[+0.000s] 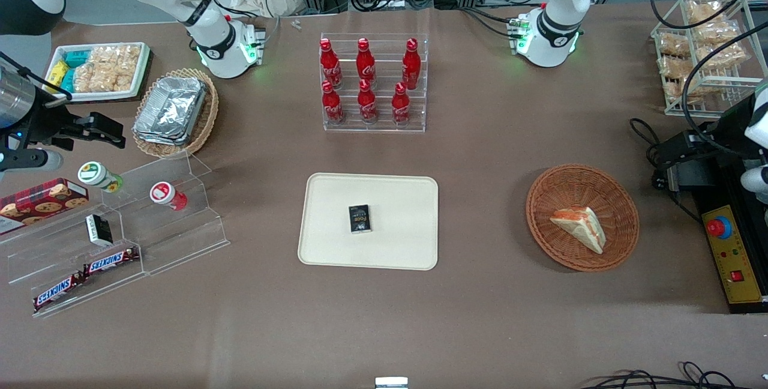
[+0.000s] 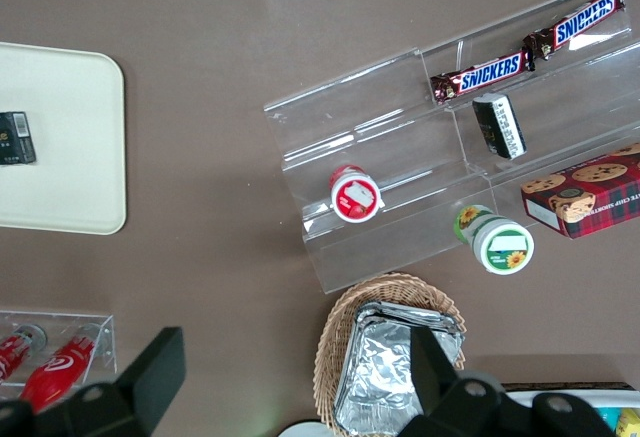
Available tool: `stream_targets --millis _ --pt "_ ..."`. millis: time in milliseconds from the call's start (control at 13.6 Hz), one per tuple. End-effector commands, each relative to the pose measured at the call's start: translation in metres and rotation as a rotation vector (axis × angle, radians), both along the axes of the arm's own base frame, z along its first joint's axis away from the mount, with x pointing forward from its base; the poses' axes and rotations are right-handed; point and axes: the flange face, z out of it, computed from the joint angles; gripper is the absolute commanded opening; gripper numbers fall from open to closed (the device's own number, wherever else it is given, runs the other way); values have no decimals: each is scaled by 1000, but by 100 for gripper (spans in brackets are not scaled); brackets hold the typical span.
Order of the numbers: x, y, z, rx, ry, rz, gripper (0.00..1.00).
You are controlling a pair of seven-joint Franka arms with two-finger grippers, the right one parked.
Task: Place sandwich from basket to tray
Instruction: 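Move the left gripper over the wicker basket holding the sandwich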
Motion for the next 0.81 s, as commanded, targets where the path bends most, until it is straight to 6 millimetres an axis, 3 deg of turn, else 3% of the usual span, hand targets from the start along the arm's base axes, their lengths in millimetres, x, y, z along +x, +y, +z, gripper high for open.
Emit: stream_targets --millis 0,147,367,734 --pt "-7 0 8 0 8 -14 100" --pt "-7 -1 5 3 14 -11 100" --pt "-7 -6 -23 -4 94 -14 100" --pt "-14 -4 -121 23 149 48 99"
